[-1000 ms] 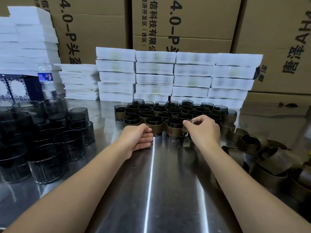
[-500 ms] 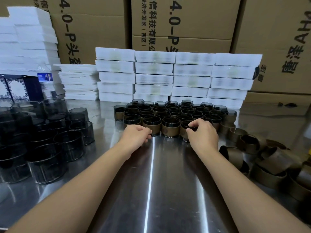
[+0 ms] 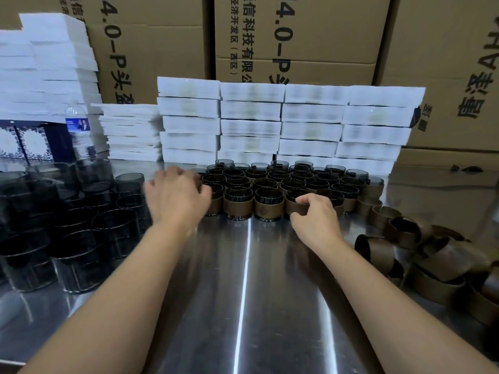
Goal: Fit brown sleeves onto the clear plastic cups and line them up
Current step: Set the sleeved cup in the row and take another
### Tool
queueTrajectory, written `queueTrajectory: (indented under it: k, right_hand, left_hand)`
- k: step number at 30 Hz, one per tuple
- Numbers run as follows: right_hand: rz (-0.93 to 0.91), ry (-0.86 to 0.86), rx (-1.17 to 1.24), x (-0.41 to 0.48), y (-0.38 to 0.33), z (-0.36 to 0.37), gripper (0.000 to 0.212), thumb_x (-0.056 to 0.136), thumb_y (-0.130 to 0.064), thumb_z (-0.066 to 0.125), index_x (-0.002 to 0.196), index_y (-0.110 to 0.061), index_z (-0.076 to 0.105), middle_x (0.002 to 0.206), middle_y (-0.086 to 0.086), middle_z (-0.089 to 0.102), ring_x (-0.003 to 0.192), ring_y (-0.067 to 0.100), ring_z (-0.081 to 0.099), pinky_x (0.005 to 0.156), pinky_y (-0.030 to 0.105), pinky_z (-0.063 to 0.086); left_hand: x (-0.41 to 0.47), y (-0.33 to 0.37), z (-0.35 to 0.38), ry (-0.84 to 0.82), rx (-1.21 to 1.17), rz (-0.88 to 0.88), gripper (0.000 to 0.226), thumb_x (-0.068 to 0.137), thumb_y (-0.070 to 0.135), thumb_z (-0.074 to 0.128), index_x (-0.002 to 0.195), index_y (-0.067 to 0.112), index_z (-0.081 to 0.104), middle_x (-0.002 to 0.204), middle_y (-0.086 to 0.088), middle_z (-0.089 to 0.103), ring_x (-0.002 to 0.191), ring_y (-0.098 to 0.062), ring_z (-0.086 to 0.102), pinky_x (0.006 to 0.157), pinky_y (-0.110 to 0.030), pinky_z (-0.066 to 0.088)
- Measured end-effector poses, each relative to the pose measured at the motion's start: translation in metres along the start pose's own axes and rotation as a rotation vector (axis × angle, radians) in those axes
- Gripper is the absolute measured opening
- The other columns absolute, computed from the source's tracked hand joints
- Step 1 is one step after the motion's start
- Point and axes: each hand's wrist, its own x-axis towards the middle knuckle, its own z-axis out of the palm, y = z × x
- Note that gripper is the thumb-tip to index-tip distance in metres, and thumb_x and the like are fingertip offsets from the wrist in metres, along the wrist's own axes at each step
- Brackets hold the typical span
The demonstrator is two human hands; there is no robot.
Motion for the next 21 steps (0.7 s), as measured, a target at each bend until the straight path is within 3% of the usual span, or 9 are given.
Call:
queueTrajectory:
  k: [2, 4, 8, 13, 21]
  right_hand:
    - [0.002, -0.018, -0.021, -0.001, 0.0, 0.001, 0.033, 0.089, -0.018, 0.056, 0.122, -0.021, 0.054, 0.141, 0.0, 0.036, 0.109, 0.016, 0.047, 0.083, 0.023, 0.033]
    - [0.0, -0.038, -0.037, -0.001, 0.0, 0.001, 0.035, 0.09, -0.019, 0.056, 0.124, -0.021, 0.053, 0.145, 0.0, 0.031, 0.129, 0.017, 0.038, 0.095, 0.027, 0.033]
    - [0.004, -0.06, -0.06, 0.0, -0.001, 0.001, 0.037, 0.09, -0.022, 0.056, 0.126, -0.022, 0.051, 0.148, 0.001, 0.027, 0.136, 0.019, 0.03, 0.101, 0.03, 0.033]
    - [0.008, -0.081, -0.077, -0.001, -0.002, 0.001, 0.038, 0.091, -0.024, 0.055, 0.128, -0.023, 0.05, 0.151, 0.001, 0.022, 0.137, 0.02, 0.028, 0.1, 0.032, 0.034]
    - [0.008, -0.094, -0.124, -0.004, -0.006, -0.001, 0.04, 0.09, -0.025, 0.055, 0.13, -0.022, 0.049, 0.151, 0.003, 0.022, 0.138, 0.022, 0.025, 0.103, 0.034, 0.033]
  left_hand:
    - [0.008, -0.014, -0.005, -0.09, 0.107, -0.142, 0.047, 0.087, 0.044, 0.055, 0.125, 0.016, 0.06, 0.133, -0.016, 0.051, 0.124, -0.036, 0.042, 0.102, -0.044, 0.028]
    - [0.012, -0.023, -0.006, -0.295, 0.211, -0.266, 0.058, 0.089, 0.052, 0.052, 0.133, 0.014, 0.051, 0.142, -0.017, 0.042, 0.131, -0.038, 0.036, 0.111, -0.054, 0.02]
    - [0.013, -0.028, -0.001, -0.542, 0.296, -0.287, 0.063, 0.093, 0.054, 0.043, 0.142, 0.014, 0.042, 0.147, -0.013, 0.034, 0.127, -0.038, 0.044, 0.113, -0.061, 0.015]
    - [0.012, -0.023, 0.001, -0.514, 0.276, -0.231, 0.058, 0.093, 0.053, 0.042, 0.139, 0.018, 0.047, 0.145, -0.007, 0.037, 0.114, -0.033, 0.055, 0.108, -0.049, 0.026]
    - [-0.001, -0.002, 0.003, -0.401, 0.142, -0.054, 0.038, 0.09, 0.045, 0.052, 0.121, 0.025, 0.06, 0.125, -0.001, 0.054, 0.11, -0.027, 0.055, 0.088, -0.039, 0.03]
